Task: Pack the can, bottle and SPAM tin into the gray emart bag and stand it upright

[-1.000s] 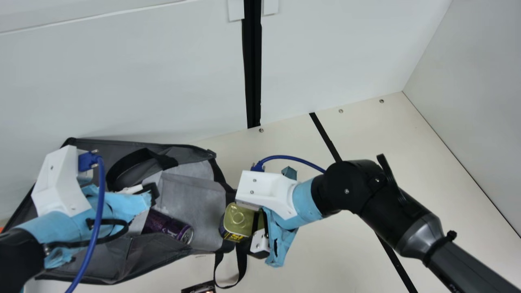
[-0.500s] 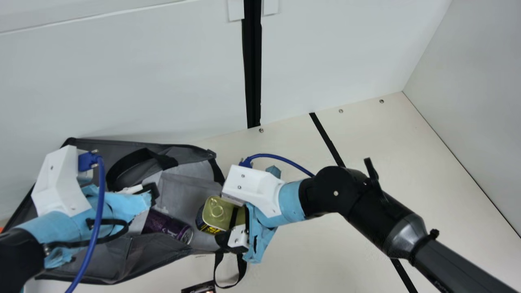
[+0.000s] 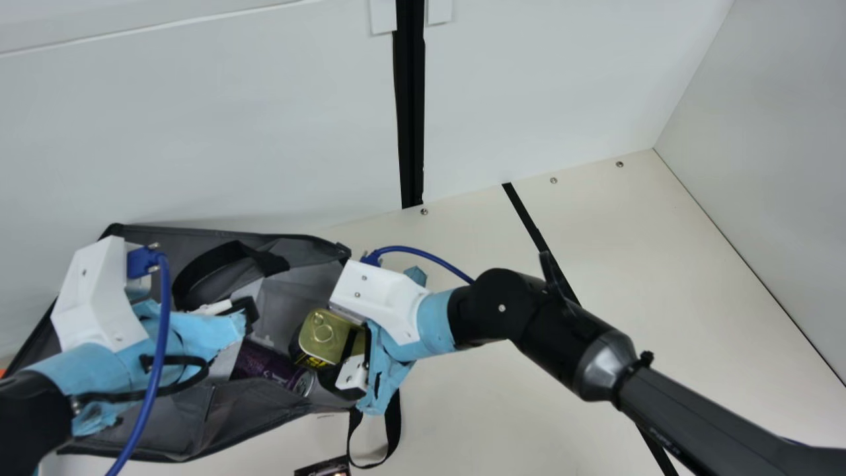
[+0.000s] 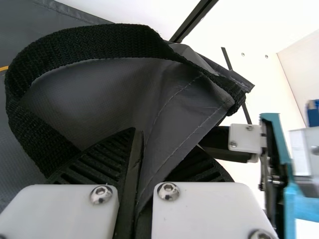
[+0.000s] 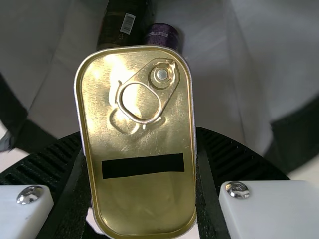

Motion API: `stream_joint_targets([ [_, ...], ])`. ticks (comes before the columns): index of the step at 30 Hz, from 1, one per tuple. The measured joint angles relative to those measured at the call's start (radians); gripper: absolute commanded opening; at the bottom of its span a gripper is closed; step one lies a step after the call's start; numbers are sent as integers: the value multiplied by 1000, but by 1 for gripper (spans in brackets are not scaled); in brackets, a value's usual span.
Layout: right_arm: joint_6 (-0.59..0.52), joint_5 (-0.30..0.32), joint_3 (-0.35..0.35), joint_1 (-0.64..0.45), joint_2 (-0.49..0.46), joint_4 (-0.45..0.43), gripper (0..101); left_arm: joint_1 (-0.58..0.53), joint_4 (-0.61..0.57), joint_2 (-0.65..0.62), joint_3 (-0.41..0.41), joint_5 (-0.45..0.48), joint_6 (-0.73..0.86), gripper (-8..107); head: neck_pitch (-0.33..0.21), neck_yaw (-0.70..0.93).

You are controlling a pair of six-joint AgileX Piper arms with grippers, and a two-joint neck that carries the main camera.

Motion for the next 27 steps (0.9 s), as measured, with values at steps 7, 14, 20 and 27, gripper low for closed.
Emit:
stream_joint_targets([
  [7,16,-37,-55,29,75,13,0,0,0,0,0,0,0,-8,0,0],
  [14,45,-51,-127,57,152,12,0,0,0,0,0,0,0,-8,0,0],
  [20,77,-60,-183,79,211,0,0,0,0,0,0,0,0,-8,0,0],
  [27,111,-65,-237,99,260,-20,0,0,0,0,0,0,0,-8,0,0],
])
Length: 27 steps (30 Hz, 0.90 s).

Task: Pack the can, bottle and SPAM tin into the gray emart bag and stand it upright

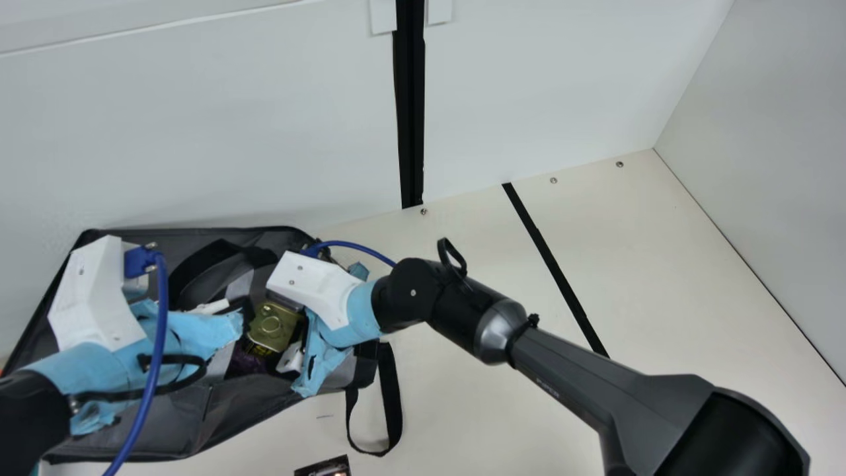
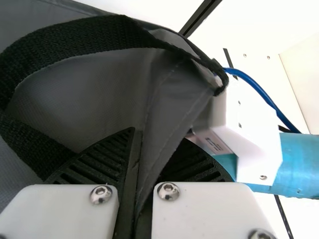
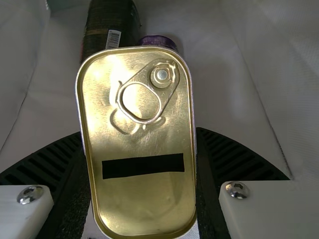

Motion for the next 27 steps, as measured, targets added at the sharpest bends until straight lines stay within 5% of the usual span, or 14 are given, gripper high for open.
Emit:
stream_joint_targets([
  [27,46,6,-28,-1,9,-28,90,0,0,0,0,0,0,-8,0,0],
])
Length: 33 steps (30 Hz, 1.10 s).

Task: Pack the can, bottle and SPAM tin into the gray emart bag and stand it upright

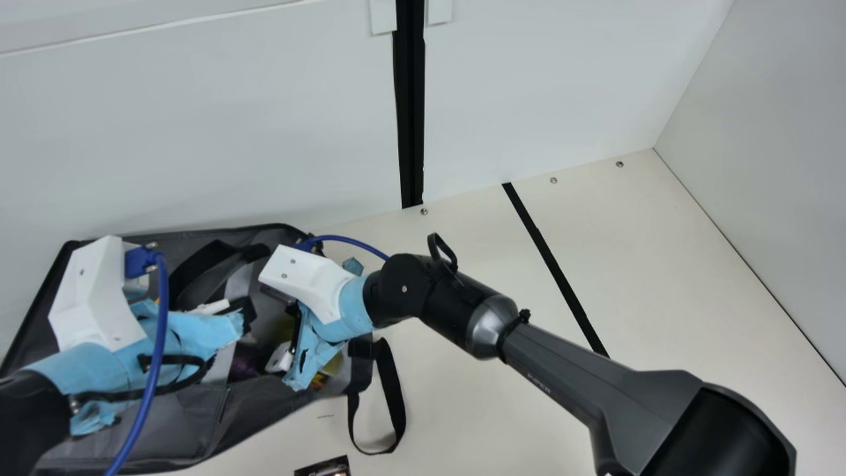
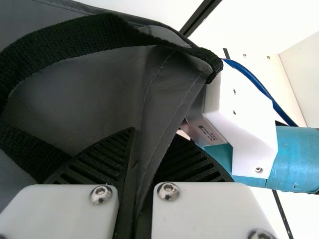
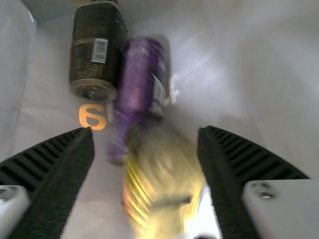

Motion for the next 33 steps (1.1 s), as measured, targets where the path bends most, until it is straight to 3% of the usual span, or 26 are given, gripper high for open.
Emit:
stream_joint_targets([
  [2,-1,5,7,-4,-5,-5,95,0,0,0,0,0,0,-8,0,2],
  [12,-17,17,47,-31,-51,-3,95,0,0,0,0,0,0,-8,0,0],
  [33,-108,73,210,-147,-233,38,95,0,0,0,0,0,0,-8,0,0],
])
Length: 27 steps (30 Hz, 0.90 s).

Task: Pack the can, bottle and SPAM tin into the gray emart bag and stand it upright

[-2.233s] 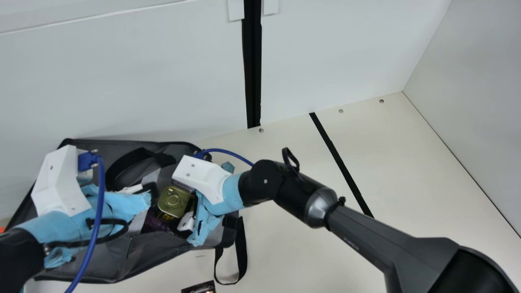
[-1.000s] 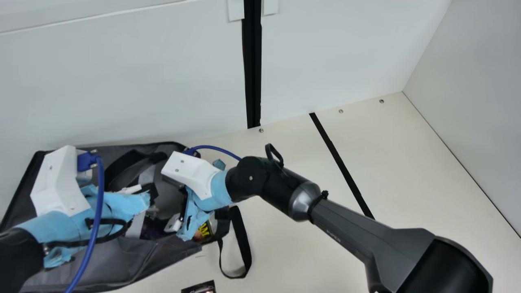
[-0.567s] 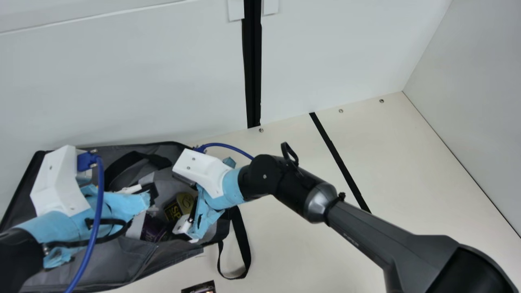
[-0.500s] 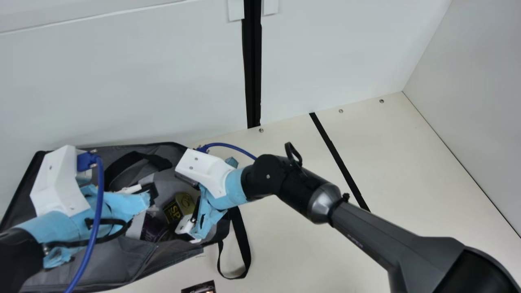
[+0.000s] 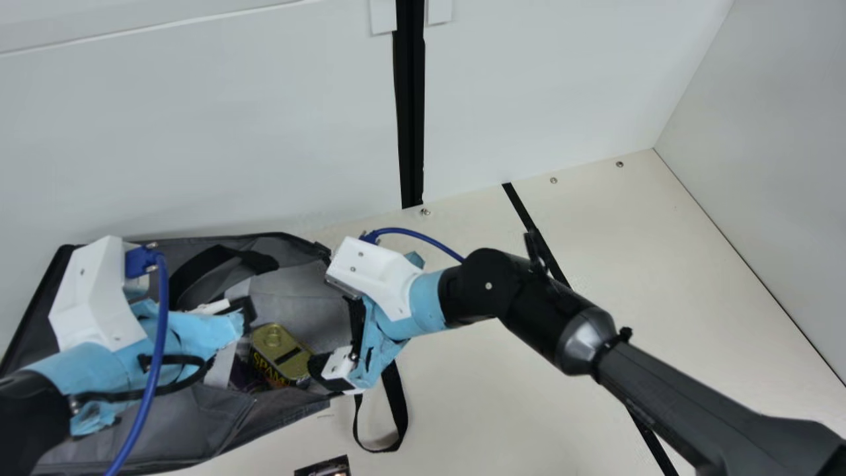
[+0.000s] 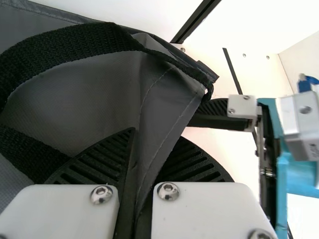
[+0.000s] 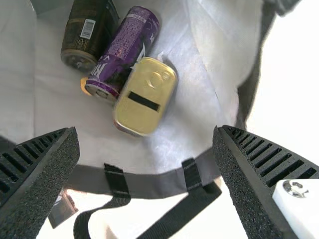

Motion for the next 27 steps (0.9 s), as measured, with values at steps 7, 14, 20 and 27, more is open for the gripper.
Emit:
stream_joint_targets([
  [7,-38,33,49,-46,-67,9,95,0,0,0,0,0,0,-8,0,0],
  [14,-74,61,95,-98,-126,26,95,0,0,0,0,0,0,-8,0,0],
  [20,-103,94,130,-149,-175,29,95,0,0,0,0,0,0,-8,0,0],
  [27,-113,121,154,-207,-227,26,95,0,0,0,0,0,0,-8,0,0],
])
